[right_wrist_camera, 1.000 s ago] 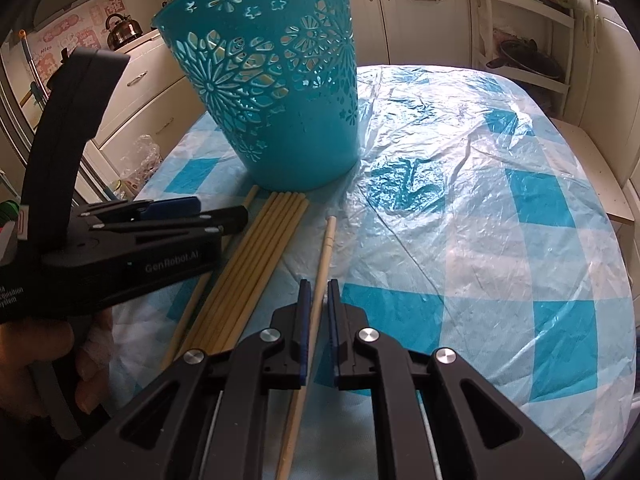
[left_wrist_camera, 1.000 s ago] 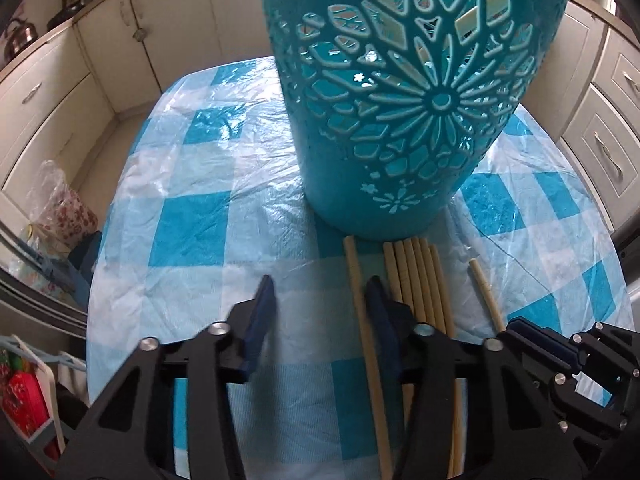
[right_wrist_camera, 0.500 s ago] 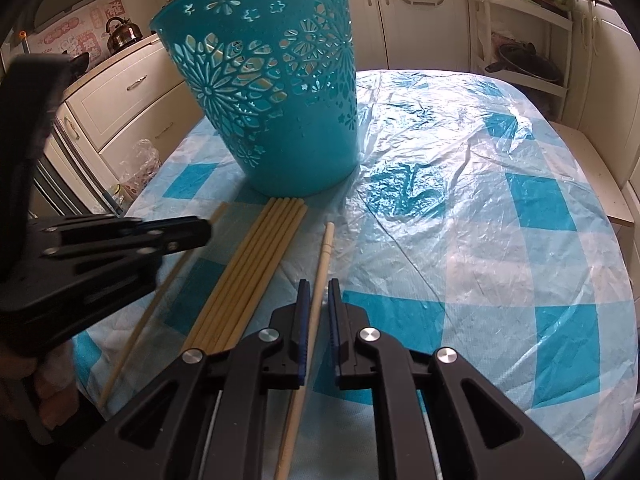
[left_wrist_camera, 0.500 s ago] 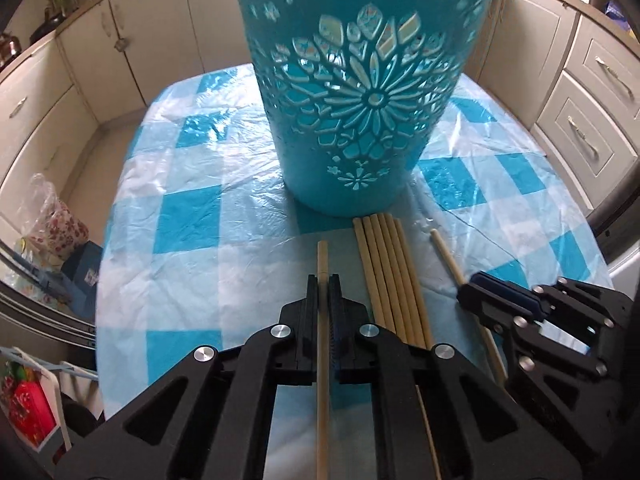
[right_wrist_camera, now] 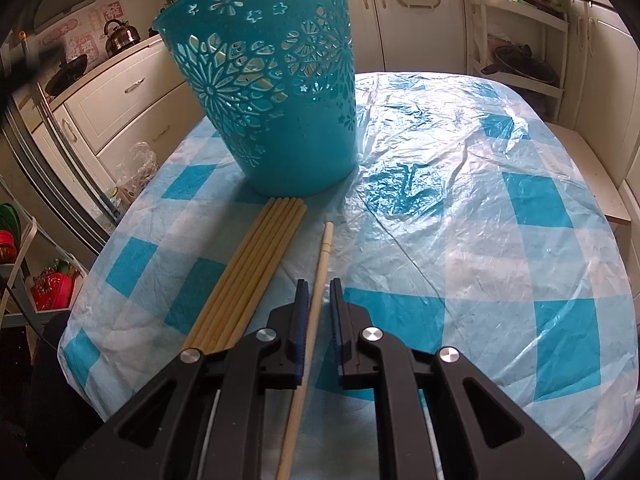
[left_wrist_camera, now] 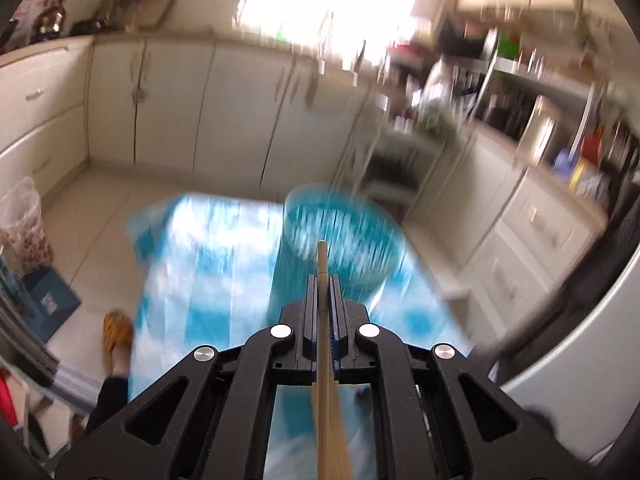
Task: Organize utensils
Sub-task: 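Lift the chopstick with the left tool into the basket and open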
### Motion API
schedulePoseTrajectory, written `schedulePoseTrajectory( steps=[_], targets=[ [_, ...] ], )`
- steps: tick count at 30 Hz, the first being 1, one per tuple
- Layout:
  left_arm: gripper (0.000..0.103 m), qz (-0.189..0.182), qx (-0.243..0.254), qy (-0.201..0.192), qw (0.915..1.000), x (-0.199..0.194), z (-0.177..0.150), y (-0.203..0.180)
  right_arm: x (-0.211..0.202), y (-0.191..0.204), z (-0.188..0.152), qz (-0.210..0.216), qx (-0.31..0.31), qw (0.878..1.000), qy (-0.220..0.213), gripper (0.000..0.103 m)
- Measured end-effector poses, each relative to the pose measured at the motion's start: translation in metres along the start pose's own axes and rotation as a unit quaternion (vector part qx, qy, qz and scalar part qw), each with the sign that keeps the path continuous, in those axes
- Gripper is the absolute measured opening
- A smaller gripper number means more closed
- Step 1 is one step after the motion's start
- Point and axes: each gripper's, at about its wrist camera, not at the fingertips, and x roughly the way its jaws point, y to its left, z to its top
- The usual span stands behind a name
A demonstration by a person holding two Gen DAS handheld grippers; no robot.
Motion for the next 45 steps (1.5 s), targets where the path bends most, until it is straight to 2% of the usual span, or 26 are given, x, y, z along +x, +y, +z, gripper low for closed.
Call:
schedulePoseTrajectory(
  steps=[4,9,13,19,23,27,30,33,40,44,45],
  targets=[
    [0.005,-0.007,-0.011,-0.067,0.9977,-0.008,0.039,-0.01,0.0,-0.002,0.0,0.003,0.003,1.0,0.0,0.012],
    [0.005,0.009,-0.025,-0.119,0.9925,0.017,0.071,-0.023,0.0,-0.004,0.0,0.009,0.01,1.0,0.0,0.012],
    [0.005,0.03,-0.043,-0.181,0.9821,0.037,0.094,-0.029,0.0,-0.005,0.001,0.014,0.017,1.0,0.0,0.012],
    [0.005,0.075,-0.043,-0.216,0.9725,0.083,0.11,-0.037,0.002,-0.007,0.004,0.02,0.022,1.0,0.008,0.012],
    [0.005,0.093,-0.029,-0.211,0.9727,0.11,0.105,-0.04,0.004,-0.007,0.006,0.02,0.021,1.0,0.01,0.012],
    [0.005,0.109,-0.01,-0.19,0.9758,0.128,0.091,-0.041,0.005,-0.006,0.007,0.02,0.02,1.0,0.011,0.012],
    [0.005,0.115,0.005,-0.197,0.9737,0.123,0.084,-0.047,0.005,-0.005,0.007,0.018,0.018,1.0,0.011,0.012],
    [0.005,0.112,0.018,-0.181,0.9768,0.125,0.084,-0.049,0.004,-0.005,0.007,0.019,0.019,1.0,0.011,0.013],
    [0.006,0.106,0.01,-0.157,0.9819,0.119,0.089,-0.043,0.005,-0.002,0.006,0.018,0.013,1.0,0.01,0.017],
    [0.011,0.105,0.005,-0.143,0.9842,0.102,0.087,-0.035,0.005,-0.001,0.006,0.016,0.011,1.0,0.01,0.018],
    [0.016,0.105,0.004,-0.141,0.9844,0.095,0.085,-0.032,0.005,-0.001,0.006,0.015,0.011,1.0,0.01,0.018]
  ],
)
